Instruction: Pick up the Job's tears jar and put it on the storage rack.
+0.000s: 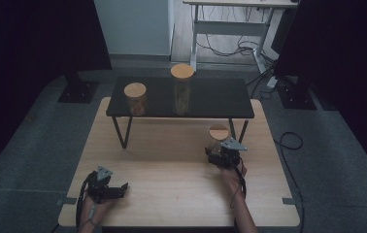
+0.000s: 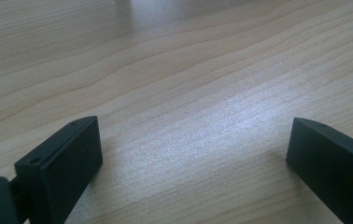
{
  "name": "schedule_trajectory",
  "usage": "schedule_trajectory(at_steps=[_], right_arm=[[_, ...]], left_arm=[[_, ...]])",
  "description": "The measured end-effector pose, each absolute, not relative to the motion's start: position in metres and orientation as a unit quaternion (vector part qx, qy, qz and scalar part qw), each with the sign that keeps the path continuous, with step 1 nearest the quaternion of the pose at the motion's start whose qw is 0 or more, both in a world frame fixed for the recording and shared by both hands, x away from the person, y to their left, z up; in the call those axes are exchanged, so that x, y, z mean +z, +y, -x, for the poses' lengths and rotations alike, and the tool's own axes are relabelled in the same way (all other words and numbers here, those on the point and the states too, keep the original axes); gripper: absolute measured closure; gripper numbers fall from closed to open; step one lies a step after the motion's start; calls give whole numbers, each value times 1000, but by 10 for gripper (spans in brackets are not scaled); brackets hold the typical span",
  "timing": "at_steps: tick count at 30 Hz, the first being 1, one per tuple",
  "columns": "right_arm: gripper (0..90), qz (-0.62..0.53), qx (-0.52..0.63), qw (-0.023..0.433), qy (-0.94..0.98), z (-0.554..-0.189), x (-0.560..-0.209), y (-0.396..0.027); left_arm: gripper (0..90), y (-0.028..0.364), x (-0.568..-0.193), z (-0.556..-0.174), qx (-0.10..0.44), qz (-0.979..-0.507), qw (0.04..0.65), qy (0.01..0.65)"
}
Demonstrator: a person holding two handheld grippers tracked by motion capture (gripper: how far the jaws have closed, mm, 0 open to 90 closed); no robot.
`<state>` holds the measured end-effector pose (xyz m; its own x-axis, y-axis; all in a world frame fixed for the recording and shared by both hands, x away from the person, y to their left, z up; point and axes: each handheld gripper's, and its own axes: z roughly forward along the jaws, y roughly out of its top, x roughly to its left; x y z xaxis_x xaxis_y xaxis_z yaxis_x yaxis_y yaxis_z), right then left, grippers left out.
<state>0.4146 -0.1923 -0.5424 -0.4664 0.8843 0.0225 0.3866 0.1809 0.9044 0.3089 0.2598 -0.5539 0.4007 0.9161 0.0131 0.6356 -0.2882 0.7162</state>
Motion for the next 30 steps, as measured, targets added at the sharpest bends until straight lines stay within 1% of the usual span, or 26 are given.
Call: schedule_trajectory(at_steps=[6,30], right_arm=[[233,-445,472,262,714,-416,-544,-194],[249,-447,441,288,723,-411,-538,-184]], left_arm=[[31,260,-554,-309,218,-772,322,502],[32,260,-554,-309,217,-774,322,500]])
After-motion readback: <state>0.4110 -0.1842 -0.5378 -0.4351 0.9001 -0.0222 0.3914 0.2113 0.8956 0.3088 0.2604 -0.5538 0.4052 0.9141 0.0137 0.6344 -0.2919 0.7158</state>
